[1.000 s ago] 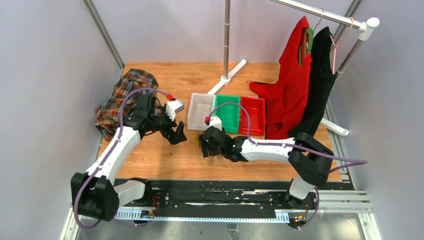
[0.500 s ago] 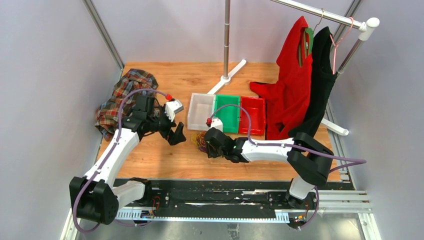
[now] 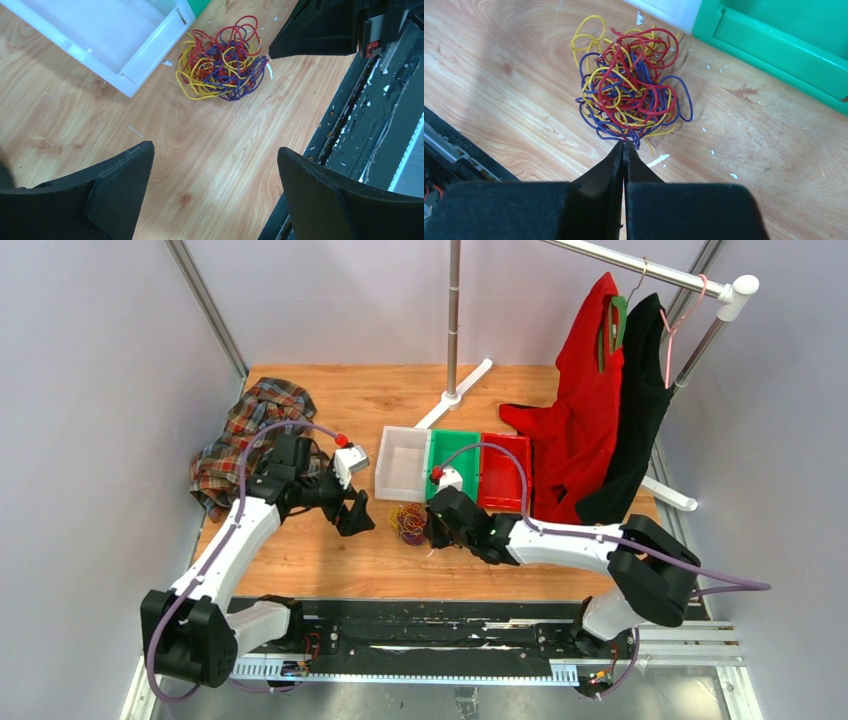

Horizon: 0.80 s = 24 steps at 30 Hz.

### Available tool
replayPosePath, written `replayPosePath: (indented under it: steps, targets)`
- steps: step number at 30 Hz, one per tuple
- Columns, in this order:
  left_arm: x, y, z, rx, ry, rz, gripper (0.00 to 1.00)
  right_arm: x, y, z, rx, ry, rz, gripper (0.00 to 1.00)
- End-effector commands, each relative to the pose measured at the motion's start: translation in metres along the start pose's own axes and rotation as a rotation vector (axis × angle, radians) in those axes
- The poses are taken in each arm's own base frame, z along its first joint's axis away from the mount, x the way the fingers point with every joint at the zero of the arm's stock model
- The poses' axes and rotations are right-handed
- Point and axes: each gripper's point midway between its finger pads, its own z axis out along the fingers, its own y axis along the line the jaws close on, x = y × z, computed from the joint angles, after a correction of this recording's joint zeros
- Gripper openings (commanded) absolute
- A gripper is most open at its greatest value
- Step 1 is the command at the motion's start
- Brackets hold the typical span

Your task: Untangle the cables

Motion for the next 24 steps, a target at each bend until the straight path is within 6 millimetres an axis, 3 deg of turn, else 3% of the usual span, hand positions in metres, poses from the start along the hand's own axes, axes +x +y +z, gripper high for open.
replayPosePath:
  steps: [1, 2, 3, 5, 9, 11, 17, 20, 24]
  targets:
    - [-0.010, -0.004, 0.008, 0.067, -0.011, 0.013, 0.98, -0.006, 0.000, -0.010, -0.037, -0.033, -0.013, 0.03]
    - [-0.011, -0.004, 0.010, 0.072, -0.006, 0.015, 0.98, -0.008, -0.001, -0.011, -0.036, -0.039, -0.010, 0.07]
    - [-0.013, -0.002, 0.012, 0.076, -0.004, 0.017, 0.97, -0.008, -0.004, -0.011, -0.033, -0.041, -0.006, 0.21]
    - [-0.016, -0.001, 0.015, 0.088, -0.004, 0.013, 0.97, -0.011, -0.008, -0.009, -0.038, -0.035, 0.003, 0.36]
    - [-0.021, 0.002, 0.020, 0.093, -0.008, -0.022, 0.97, -0.011, -0.006, 0.002, -0.074, -0.001, 0.007, 0.44]
    - [-0.019, 0.006, 0.021, 0.071, 0.000, -0.041, 0.97, -0.012, 0.000, 0.008, -0.093, 0.015, -0.009, 0.43]
    - [-0.014, 0.011, 0.025, 0.031, 0.004, -0.117, 0.98, -0.004, 0.015, 0.024, -0.147, 0.070, 0.023, 0.23]
    - [-0.014, 0.002, 0.026, 0.081, -0.006, -0.133, 1.00, -0.008, 0.024, 0.024, -0.175, 0.080, 0.035, 0.11]
    - [-0.017, 0.002, 0.031, 0.111, -0.014, -0.144, 0.99, -0.018, 0.037, 0.015, -0.188, 0.075, 0.013, 0.05]
